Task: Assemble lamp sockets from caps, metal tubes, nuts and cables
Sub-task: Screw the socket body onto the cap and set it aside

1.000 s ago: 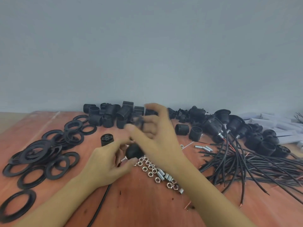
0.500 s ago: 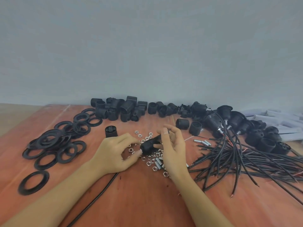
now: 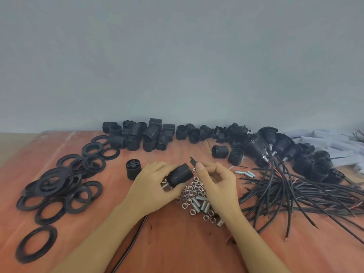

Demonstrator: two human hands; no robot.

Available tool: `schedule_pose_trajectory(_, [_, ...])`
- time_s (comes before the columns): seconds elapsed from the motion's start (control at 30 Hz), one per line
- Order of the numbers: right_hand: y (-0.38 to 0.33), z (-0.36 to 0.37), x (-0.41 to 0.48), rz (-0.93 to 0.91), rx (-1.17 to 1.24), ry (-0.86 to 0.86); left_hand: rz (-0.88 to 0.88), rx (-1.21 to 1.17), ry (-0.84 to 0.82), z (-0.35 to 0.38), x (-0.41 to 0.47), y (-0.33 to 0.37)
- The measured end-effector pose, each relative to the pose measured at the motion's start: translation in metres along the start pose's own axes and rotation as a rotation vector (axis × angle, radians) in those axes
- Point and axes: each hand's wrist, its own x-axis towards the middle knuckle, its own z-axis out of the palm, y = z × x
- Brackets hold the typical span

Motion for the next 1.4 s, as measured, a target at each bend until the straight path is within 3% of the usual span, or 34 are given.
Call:
schedule_pose_trajectory(0.1, [0.001, -0.001, -0.002, 0.001, 0.036, -0.075, -0.014, -0.151, -0.003, -0.003, -0.003, 0.0])
schedule_pose_trajectory(0.4, [-0.005, -0.01, -0.003, 0.0, 0.046, -0.208, 0.05, -0.309, -0.002, -0.002, 0.003, -0.001])
schedule_pose_trajectory(0.6, [-0.018, -0.024, 0.002, 0.083, 0.19, -0.322, -0.281, -0.759, -0.201, -0.013, 0.014, 0.004])
schedule_pose_trajectory(0.73, [-0.024, -0.032, 0.01, 0.102, 0.191, -0.448, -0.484, -1.037, -0.207, -0.012, 0.01, 0.006])
schedule_pose_trajectory(0.83, [-0.024, -0.033, 0.019, 0.104, 0.129, -0.56, -0.501, -0.998, -0.172, -0.01, 0.006, 0.005])
schedule_pose_trajectory(0.93, [-0.02, -0.035, 0.025, 0.072, 0.041, -0.632, -0.391, -0.805, -0.128, -0.01, 0.0, 0.004])
schedule_pose_trajectory(1.03, [-0.013, -0.032, 0.022, 0.092, -0.032, -0.584, -0.339, -0.709, -0.123, -0.009, -0.005, 0.004])
schedule_pose_trajectory(1.17, [-0.006, -0.022, 0.018, 0.0, -0.272, -0.407, -0.346, -0.78, -0.112, -0.008, -0.004, 0.004])
schedule_pose_trajectory(1.4, [-0.009, -0.021, 0.018, 0.076, -0.181, -0.256, -0.399, -0.868, 0.045, -0.011, -0.001, 0.0])
